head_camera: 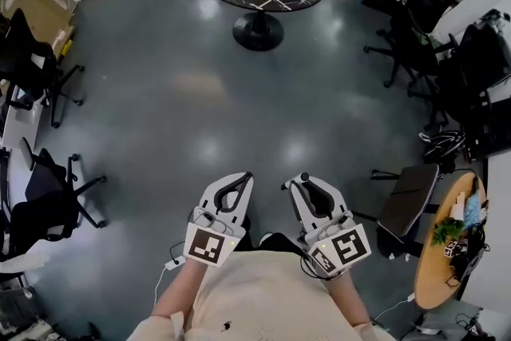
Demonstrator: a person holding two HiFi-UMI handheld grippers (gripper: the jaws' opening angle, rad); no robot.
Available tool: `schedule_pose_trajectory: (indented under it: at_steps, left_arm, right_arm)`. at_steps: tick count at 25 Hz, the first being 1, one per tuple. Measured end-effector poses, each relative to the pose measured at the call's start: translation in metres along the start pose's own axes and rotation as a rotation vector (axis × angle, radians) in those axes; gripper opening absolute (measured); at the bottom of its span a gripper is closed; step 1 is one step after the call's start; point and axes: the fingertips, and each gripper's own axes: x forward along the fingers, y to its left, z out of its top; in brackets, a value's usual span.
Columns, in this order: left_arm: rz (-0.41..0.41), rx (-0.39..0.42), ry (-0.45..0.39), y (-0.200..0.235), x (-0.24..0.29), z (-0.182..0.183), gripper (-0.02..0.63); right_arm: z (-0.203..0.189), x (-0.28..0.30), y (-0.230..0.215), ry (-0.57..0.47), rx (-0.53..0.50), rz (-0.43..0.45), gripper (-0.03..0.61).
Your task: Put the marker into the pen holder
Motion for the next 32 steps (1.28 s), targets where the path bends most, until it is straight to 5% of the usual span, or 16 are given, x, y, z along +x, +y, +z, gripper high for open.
schedule_pose_trajectory:
  at_steps: [11,25,29,32]
  left_arm:
    - [-0.047,0.002,-0.065,0.074,0.07,0.041,0.008]
    - [0.067,0.013,0.007,0.16,0.274,0.067,0.008]
    - [0.103,0.071,0.044,0.186,0.316,0.074,0.008]
    - [0.098,0.04,0.009,0.201,0.344,0.081,0.008]
  right_arm:
    - [0.041,0.095,-0.029,-0.011,-0.015,-0.014,0.083]
    - [0.108,0.22,-0.223,-0.047,-0.023,0.082,0.083]
    - [0.125,0.25,-0.26,-0.049,-0.03,0.099,0.083]
    - [0.134,0.269,-0.279,-0.038,-0.023,0.096,0.083]
